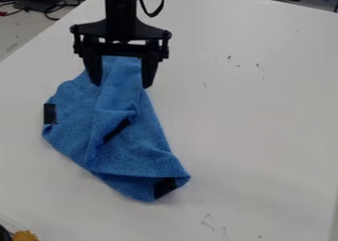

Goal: Unfold the cloth from left to right

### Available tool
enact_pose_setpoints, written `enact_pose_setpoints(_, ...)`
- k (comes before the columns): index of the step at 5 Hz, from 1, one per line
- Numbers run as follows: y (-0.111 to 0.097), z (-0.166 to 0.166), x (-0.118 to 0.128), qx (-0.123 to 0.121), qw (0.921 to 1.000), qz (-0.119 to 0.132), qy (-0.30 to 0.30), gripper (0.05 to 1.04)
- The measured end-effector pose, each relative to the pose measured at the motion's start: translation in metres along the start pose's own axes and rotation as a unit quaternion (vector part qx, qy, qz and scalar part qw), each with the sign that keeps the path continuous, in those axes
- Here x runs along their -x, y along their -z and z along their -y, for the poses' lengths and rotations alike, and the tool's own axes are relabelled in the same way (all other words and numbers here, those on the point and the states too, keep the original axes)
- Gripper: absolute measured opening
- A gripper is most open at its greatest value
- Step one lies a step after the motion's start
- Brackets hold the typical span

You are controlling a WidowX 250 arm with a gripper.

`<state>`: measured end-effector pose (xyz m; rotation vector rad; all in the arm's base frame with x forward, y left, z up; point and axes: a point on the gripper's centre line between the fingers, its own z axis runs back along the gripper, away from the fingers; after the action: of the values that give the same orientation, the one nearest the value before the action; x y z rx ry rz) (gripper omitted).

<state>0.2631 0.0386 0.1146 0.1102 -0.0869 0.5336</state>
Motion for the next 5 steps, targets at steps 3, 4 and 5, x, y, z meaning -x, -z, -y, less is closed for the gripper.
enact_pose_setpoints(3, 0.056, 0.002, 0.002, 0.037, 0.9984, -0.023, -0.037, 1.001)
enact_pose_setpoints(4, 0.065, -0.004, -0.012, 0.034, 0.9987, -0.018, -0.034, 1.001)
enact_pose_setpoints(5, 0.062, -0.018, -0.026, 0.026, 0.9989, -0.002, -0.040, 1.001)
